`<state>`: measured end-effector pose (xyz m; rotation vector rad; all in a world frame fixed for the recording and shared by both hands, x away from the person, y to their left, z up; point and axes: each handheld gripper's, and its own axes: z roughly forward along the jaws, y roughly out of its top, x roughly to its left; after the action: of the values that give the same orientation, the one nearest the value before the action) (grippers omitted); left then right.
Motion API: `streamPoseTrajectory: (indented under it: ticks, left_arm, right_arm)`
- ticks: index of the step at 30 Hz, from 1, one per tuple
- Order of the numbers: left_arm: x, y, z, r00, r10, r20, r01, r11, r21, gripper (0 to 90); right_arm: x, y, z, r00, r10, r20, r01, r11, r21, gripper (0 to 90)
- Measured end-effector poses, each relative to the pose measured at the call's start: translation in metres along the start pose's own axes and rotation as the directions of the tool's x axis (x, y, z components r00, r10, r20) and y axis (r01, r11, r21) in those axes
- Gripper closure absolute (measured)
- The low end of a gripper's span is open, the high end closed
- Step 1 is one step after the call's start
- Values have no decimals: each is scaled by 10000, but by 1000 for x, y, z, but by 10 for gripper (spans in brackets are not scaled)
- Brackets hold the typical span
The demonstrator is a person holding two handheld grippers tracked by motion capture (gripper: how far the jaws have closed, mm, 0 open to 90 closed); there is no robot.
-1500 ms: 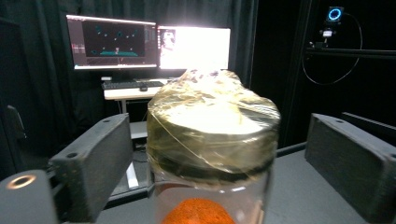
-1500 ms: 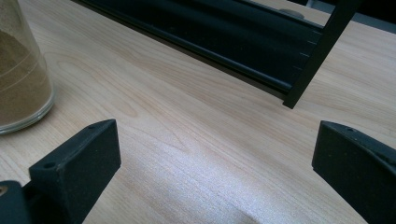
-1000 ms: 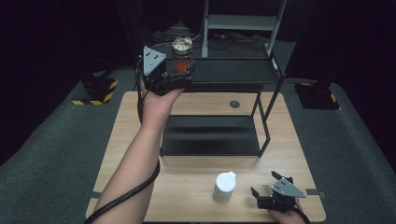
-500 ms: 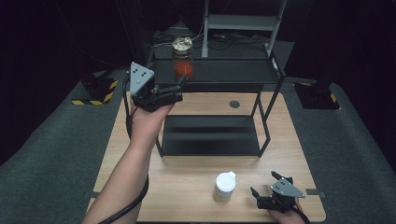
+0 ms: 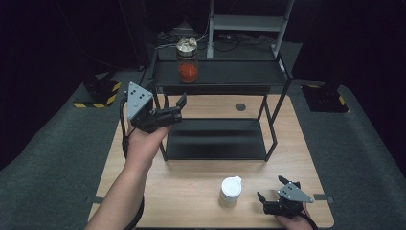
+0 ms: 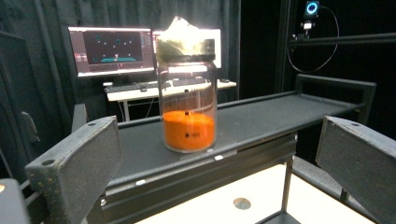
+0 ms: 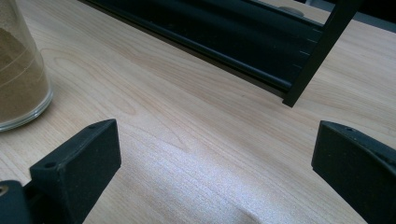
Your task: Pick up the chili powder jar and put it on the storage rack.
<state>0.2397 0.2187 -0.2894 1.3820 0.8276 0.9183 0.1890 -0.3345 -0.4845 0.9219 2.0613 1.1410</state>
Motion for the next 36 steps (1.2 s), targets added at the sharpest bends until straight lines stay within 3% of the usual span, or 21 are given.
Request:
streamPoseTrajectory:
  ticks: [10,36]
  left_arm:
    - [-10,-19,-16,9989,472,86,-473,9986,221,4]
    - [-17,-87,-42,9987,-183,484,125,9929,1181,6]
  right_arm:
    - [0,0,0,10000,-4,-18,4,10000,9,4]
    - [0,1,0,10000,-15,2,15,10000,36,4]
